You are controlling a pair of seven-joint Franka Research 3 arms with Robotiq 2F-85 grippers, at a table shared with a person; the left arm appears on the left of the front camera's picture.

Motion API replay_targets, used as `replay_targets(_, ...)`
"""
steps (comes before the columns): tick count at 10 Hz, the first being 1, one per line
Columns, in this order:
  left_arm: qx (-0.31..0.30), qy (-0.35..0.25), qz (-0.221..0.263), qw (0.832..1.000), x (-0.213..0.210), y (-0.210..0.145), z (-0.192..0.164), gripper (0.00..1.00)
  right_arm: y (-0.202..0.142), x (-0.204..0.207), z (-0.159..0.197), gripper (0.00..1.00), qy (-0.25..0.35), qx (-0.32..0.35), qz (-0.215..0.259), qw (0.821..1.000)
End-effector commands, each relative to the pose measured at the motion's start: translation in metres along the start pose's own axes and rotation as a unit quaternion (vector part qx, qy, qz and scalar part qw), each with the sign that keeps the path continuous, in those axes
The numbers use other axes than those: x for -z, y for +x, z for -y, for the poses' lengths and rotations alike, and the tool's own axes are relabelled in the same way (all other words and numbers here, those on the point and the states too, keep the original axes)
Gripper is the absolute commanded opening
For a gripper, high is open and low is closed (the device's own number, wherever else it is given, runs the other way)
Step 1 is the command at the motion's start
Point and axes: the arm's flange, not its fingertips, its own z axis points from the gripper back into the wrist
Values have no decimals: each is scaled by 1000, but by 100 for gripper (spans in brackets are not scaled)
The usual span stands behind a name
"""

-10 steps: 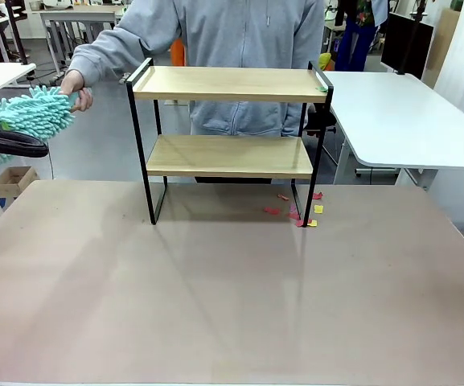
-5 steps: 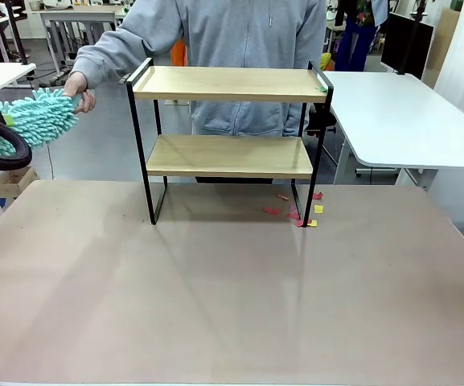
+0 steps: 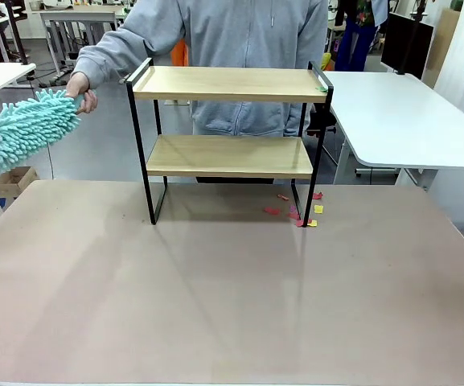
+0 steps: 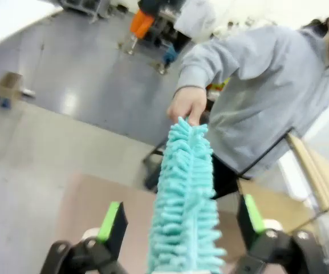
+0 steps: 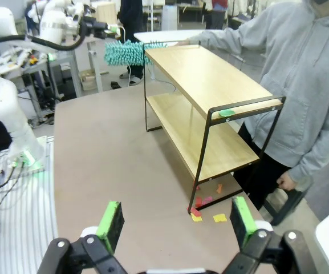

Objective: Clean the shelf.
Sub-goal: Hand the Duster back to the human.

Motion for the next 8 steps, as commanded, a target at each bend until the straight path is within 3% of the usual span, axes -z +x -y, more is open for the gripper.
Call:
replay_targets(1, -86, -19, 4, 996, -52, 82, -1, 100, 3, 0, 0, 100, -1, 5, 7, 1000)
replay_targets(4, -133, -1, 28, 991, -66, 115, -41, 100, 3, 0, 0, 100, -1, 5, 7, 1000)
replay_targets(6, -110, -4, 43, 993, -70, 115, -48, 100, 3, 0, 0, 100, -1, 5, 7, 1000)
replay_targets(8, -131, 6, 36, 991, -80, 120, -45, 100, 3, 0, 0, 100, -1, 5, 7, 1000)
